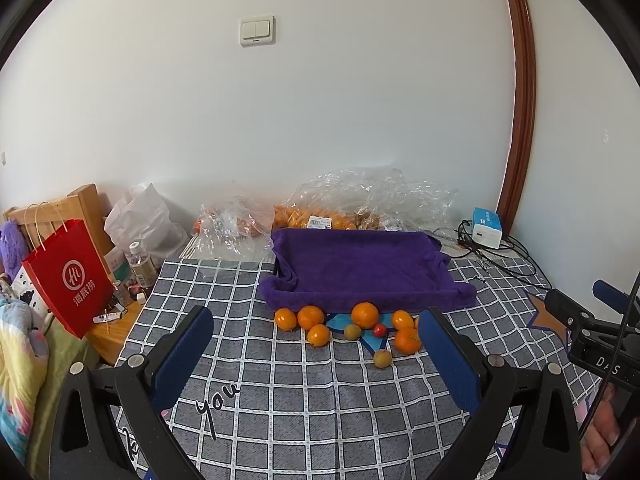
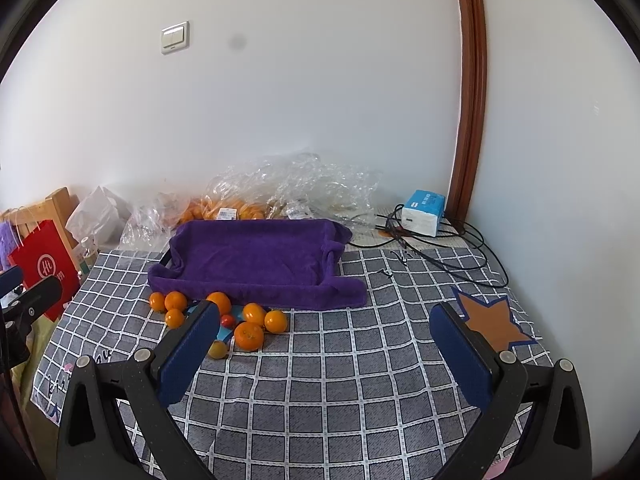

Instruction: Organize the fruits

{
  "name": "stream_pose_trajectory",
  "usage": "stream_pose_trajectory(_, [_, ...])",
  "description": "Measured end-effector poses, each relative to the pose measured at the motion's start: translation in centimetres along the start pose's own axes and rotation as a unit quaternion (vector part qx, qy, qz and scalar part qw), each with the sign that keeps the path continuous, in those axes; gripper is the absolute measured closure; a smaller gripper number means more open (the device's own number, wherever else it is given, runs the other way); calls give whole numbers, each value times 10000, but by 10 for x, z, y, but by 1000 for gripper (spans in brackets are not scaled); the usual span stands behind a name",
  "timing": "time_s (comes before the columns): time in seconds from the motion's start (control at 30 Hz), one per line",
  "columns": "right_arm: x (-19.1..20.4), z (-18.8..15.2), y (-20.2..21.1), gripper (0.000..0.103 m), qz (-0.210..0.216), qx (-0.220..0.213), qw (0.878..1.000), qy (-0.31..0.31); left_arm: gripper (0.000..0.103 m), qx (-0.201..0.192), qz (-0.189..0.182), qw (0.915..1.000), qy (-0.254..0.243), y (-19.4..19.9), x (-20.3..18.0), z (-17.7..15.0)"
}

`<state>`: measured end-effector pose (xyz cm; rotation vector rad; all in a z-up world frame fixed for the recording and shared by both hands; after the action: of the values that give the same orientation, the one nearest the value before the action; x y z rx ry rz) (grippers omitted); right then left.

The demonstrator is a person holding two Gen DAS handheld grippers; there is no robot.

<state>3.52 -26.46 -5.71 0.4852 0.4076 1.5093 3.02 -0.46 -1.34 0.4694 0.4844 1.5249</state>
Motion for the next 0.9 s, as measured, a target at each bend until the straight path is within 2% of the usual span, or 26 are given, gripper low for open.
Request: stream_pose_trajectory(0.9, [8,0,2,0,52,-69,10000,36,0,-71,61,9999,49,1,5,7])
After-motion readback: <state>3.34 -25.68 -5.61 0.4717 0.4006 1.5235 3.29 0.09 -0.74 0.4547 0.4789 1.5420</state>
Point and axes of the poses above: each gripper's, at about its wrist camera, not at the fingertips, and y roughly against the way its jaws point, x to its left, z to its top, the point moved 4 cm from there along -y, roughly the way its jaws point, and after that the axes turned 4 degrees about x, right-handed, at the moved point
